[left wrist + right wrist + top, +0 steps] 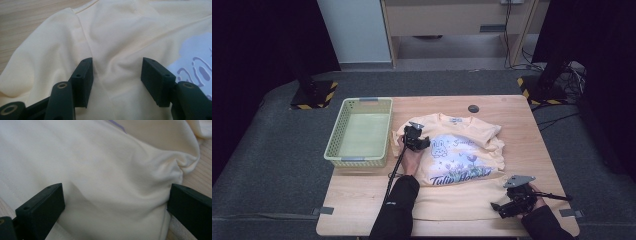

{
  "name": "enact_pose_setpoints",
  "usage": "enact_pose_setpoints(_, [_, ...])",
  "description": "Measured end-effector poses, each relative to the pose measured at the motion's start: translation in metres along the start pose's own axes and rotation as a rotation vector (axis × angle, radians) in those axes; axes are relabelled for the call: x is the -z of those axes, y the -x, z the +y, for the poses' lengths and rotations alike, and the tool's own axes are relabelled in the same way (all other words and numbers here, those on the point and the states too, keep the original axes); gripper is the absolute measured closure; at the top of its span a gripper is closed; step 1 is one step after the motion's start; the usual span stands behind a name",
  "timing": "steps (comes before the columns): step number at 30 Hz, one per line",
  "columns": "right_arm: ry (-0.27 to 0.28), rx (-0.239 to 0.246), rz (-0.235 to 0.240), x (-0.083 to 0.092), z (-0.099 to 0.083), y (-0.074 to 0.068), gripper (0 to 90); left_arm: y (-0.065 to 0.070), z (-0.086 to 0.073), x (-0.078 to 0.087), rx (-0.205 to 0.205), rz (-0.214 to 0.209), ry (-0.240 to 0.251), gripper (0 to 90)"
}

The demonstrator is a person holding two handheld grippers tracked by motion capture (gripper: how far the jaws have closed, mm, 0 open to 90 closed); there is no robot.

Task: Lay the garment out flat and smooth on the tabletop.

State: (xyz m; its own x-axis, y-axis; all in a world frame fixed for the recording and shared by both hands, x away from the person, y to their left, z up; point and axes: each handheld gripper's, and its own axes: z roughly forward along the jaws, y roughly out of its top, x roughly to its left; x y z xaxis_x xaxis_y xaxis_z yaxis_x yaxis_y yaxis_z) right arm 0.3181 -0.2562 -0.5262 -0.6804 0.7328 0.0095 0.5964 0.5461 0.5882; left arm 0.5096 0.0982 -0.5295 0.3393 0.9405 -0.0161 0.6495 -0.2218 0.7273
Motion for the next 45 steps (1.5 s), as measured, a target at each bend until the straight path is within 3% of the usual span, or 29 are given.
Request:
enact_pose_setpoints(4, [-0.018,0.006,0.012,0.002,0.002,0.003,4.7,-0.008,0.004,0.018,0.028,-0.038,0.016,41.2])
enact_pose_setpoints(7, [-0.002,-0.027,0.029,0.006,0.004,0.006,5.5,-0.010,0.005,0.038,0.030,-0.088,0.042,37.9])
enact_pose_setpoints(12, [0.091,-0.075,0.018,0.018,0.010,0.013,5.7,-0.009,-0.006,0.072,-0.001,-0.150,0.080,35.2])
enact_pose_setpoints(16, [0.191,-0.144,0.000,0.029,0.017,0.025,5.7,-0.007,-0.015,0.096,-0.041,-0.175,0.088,34.3])
enact_pose_setpoints(20, [0.264,-0.196,-0.016,0.036,0.024,0.036,5.9,-0.004,-0.027,0.116,-0.072,-0.188,0.081,32.1])
enact_pose_setpoints(22, [0.291,-0.213,-0.031,0.039,0.030,0.044,5.9,-0.002,-0.039,0.128,-0.092,-0.173,0.083,29.6])
enact_pose_setpoints(25, [0.310,-0.234,-0.046,0.040,0.036,0.051,6.3,-0.001,-0.054,0.138,-0.099,-0.177,0.075,28.2])
enact_pose_setpoints(33, [0.362,-0.289,-0.093,0.038,0.057,0.072,8.0,0.004,-0.088,0.159,-0.173,-0.182,0.024,24.7])
enact_pose_setpoints(40, [0.367,-0.327,-0.136,0.023,0.078,0.093,11.7,0.012,-0.116,0.157,-0.240,-0.174,-0.056,21.8])
enact_pose_setpoints(45, [0.360,-0.358,-0.157,0.006,0.092,0.107,14.2,0.016,-0.123,0.151,-0.267,-0.177,-0.084,20.1])
